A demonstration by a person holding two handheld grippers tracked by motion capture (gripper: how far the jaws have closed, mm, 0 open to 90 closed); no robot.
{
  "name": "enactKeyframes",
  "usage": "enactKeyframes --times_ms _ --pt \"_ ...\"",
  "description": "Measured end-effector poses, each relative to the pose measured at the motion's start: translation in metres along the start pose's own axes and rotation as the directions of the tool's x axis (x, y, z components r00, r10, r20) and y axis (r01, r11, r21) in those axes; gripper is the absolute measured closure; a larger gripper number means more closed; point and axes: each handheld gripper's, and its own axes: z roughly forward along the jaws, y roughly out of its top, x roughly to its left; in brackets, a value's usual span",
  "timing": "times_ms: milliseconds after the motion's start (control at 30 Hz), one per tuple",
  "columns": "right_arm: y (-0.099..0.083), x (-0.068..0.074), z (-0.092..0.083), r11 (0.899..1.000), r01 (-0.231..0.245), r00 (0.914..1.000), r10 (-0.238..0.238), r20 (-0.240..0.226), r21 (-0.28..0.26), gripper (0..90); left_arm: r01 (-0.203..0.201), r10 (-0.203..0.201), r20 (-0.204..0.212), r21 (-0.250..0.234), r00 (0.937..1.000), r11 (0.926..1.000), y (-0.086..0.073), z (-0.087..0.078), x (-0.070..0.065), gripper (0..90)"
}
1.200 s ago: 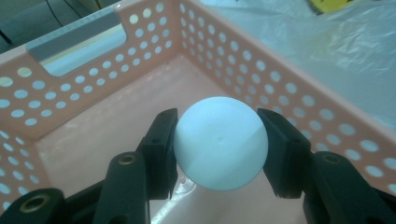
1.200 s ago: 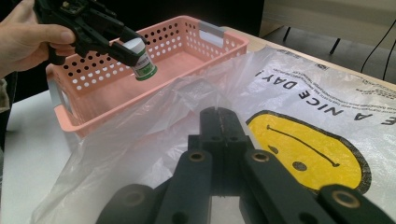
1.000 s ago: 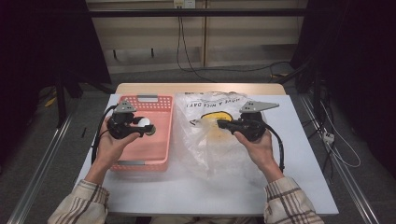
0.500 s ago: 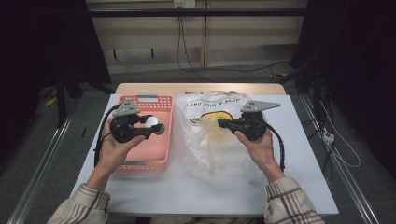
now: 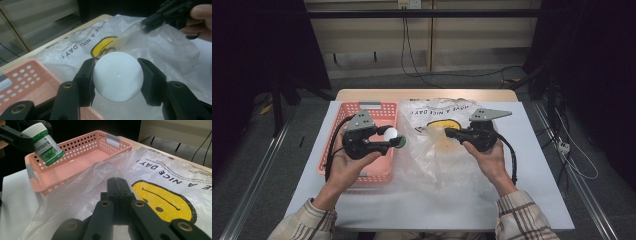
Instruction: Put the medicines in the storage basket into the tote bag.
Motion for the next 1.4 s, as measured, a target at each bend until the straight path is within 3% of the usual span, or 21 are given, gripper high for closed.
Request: enactKeyframes --times_ms 100,400,767,1000,1067,1233,1400 --pt "0.0 -0.001 0.001 1.0 0.0 1.0 0.0 -0.005 -0.001 90.0 -0.02 0.02 0.011 -0.011 0.9997 0.9997 0.004 0.0 -0.009 51.0" --pt "0.0 -0.002 0.002 1.0 0.002 1.0 -0.002 -0.001 0.003 90.0 -0.03 0.033 0.059 -0.044 0.9977 0.9986 0.01 0.008 -0.028 50.9" --pt "0.001 0.002 0.005 1.0 0.011 0.9999 -0.011 -0.006 0.007 90.0 -0.054 0.059 0.109 -0.053 0.9923 0.9972 0.019 0.015 -0.057 51.0" --pt "0.001 0.003 0.005 1.0 0.009 0.9999 -0.008 -0.011 0.007 90.0 -0.057 0.064 0.165 -0.049 0.9842 0.9972 0.027 0.038 -0.078 50.9" --pt "0.001 0.003 0.005 1.0 0.005 0.9999 -0.005 -0.01 0.007 90.0 -0.075 0.08 0.183 -0.034 0.9798 0.9966 0.029 0.046 -0.084 51.0" --pt "0.001 0.002 0.005 1.0 0.006 0.9999 -0.006 -0.009 0.008 90.0 -0.066 0.063 0.227 0.004 0.9718 0.9978 0.024 0.072 -0.091 50.9" --pt "0.003 0.0 0.0 1.0 0.002 1.0 -0.002 -0.004 -0.009 90.0 -0.076 0.06 0.22 0.066 0.9737 0.9949 0.01 0.094 -0.093 50.9"
